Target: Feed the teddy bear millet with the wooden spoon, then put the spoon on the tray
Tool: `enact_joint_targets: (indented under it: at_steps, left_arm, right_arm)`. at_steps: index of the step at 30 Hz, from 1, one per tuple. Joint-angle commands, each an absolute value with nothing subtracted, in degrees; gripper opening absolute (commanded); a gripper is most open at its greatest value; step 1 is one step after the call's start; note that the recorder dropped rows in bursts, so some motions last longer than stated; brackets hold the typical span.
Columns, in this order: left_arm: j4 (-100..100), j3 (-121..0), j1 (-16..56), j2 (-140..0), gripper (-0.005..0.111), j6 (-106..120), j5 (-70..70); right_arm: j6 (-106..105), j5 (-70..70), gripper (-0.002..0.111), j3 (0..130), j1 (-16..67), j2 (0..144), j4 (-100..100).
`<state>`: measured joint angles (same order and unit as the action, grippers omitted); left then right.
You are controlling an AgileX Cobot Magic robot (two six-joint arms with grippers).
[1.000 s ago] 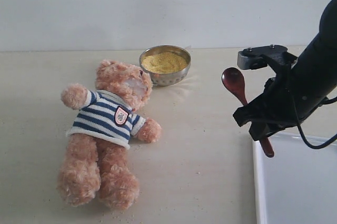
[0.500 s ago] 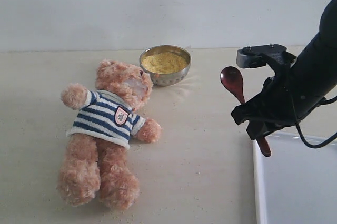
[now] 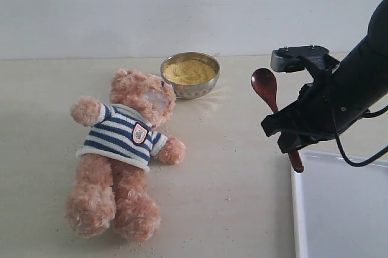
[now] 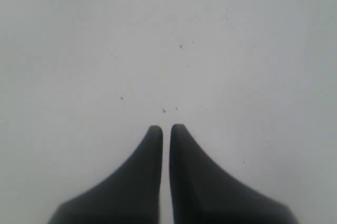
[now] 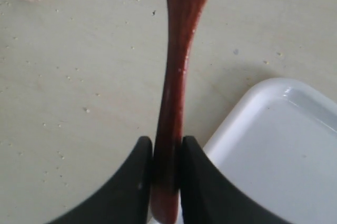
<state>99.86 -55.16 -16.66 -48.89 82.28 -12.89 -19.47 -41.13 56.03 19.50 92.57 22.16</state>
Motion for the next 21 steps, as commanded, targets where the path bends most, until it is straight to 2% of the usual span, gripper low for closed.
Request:
enact_joint_targets:
  at_steps: [1, 12, 21]
  left_arm:
    - [99.9, -55.4, -16.5, -42.4, 0.005, 86.4, -11.2]
    - [99.9, -54.2, -16.2, -30.2, 0.005, 86.2, -5.3]
    - [99.9, -41.0, -10.7, -29.1, 0.005, 85.1, -2.3]
  right_arm:
    - [-20.3, -41.4, 0.000, 56.0, 19.5, 91.9, 22.4]
    - [-20.3, -42.0, 0.000, 56.0, 19.5, 91.9, 22.4]
    - [-20.5, -42.1, 0.000, 56.0, 19.5, 91.9, 22.4]
